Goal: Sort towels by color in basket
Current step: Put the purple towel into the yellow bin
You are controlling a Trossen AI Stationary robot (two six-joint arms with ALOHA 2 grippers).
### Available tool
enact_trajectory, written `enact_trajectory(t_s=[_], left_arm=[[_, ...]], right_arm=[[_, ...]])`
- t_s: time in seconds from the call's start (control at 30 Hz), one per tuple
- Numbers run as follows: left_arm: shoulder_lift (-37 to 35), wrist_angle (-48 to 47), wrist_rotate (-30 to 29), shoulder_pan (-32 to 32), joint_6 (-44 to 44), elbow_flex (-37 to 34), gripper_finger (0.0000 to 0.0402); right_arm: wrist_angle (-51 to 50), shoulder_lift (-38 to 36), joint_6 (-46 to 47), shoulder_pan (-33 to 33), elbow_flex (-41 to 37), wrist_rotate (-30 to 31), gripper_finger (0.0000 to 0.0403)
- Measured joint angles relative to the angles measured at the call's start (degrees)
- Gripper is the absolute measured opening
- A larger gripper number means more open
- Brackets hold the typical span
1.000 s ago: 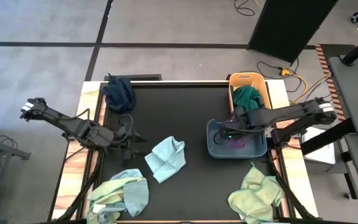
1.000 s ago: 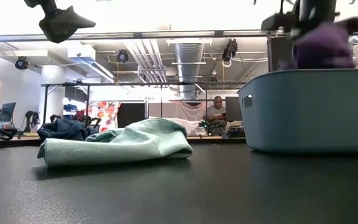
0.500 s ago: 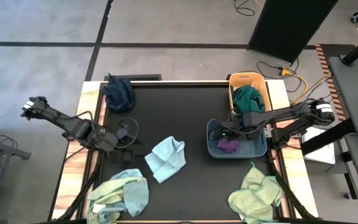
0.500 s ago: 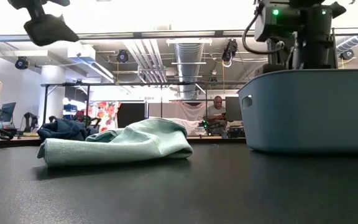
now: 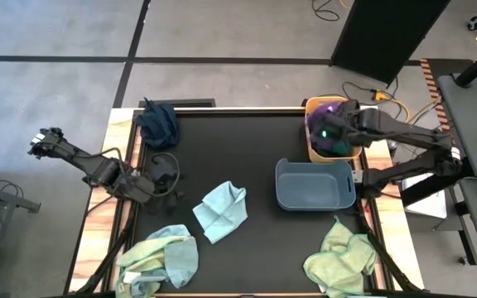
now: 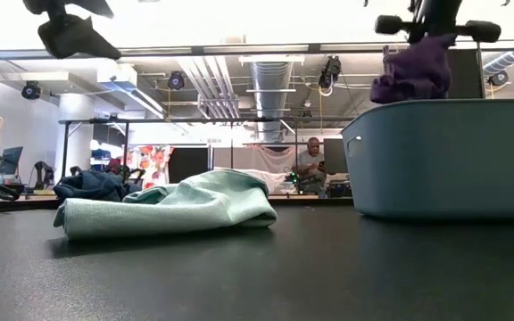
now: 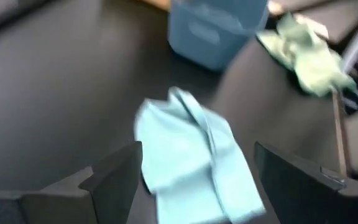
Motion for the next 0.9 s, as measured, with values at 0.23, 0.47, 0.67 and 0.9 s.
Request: enact_trajectory(t_s=[0.23,0.47,0.67,0.9], left_arm=[[-0.1,7.5,-5.0,0.6,4.5,0.0,0.0293],[0.0,3.9,-7.3,3.0,0.4,-0.1,0.0293],[0.0,-5.2,-7.0,4.4,-5.9,-0.1,0.0293],[-2.1,-8.2,-1.8,13.2,-3.3,-0.2,0.0293]], right_arm=[[7.9,1.0,0.1,-13.2,-6.8,-3.0,0.0029],[14.9,2.1,16.3,-21.6,-18.8,-7.0,0.0032],[25.8,2.2,26.5,-28.9,-28.5,-10.2,0.0033],[36.7,5.6,22.3,-37.5,-30.8,-12.9,0.0065]])
